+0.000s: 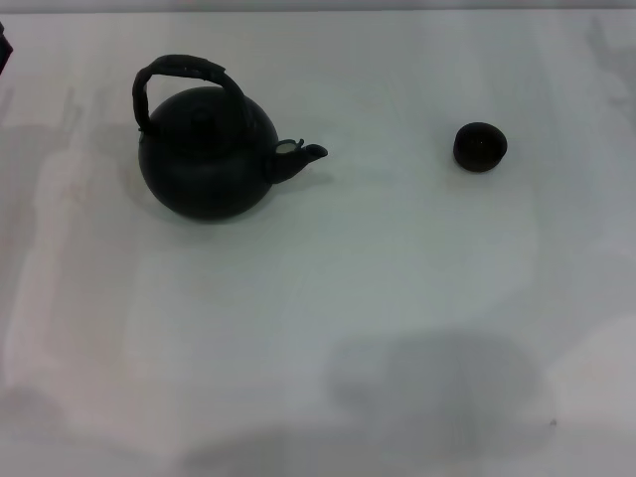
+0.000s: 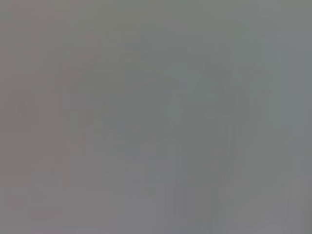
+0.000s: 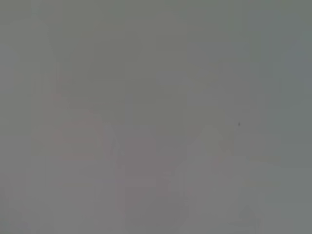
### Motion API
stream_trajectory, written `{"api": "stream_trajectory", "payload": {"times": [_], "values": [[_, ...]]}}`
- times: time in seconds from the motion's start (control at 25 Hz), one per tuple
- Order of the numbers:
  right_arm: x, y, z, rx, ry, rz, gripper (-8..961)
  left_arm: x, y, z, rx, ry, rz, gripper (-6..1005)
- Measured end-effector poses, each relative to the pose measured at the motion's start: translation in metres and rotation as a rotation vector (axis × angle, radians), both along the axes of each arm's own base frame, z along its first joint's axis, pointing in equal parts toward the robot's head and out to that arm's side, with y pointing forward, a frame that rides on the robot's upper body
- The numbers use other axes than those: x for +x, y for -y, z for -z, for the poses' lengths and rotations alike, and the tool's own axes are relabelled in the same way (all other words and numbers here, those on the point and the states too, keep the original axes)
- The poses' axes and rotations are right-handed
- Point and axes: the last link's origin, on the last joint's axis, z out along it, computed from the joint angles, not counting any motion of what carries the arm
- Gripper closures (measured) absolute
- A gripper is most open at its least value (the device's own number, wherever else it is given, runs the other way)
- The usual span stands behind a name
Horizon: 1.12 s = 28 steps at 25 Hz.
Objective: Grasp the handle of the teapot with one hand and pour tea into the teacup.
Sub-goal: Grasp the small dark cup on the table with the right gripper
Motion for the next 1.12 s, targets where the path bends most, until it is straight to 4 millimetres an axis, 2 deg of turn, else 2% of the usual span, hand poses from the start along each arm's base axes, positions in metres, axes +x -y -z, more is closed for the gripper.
{"api": "stream_trajectory", "payload": {"times": [0.72, 0.96, 1.12], "values": [[-0.004, -0.003, -0.001, 0.004, -0.006, -0.01, 125, -0.001, 0.0, -0.001, 0.004, 0.0, -0.003, 170], [-0.018, -0.016, -0.009, -0.005, -0.122, -0.057, 124, -0.003, 0.0, -0.005, 0.037, 0.022, -0.023, 169], [-0.037, -0.032, -0.014, -0.102, -0.166, -0.112, 124, -0.005, 0.002, -0.004, 0.038, 0.028, -0.029, 169]]}}
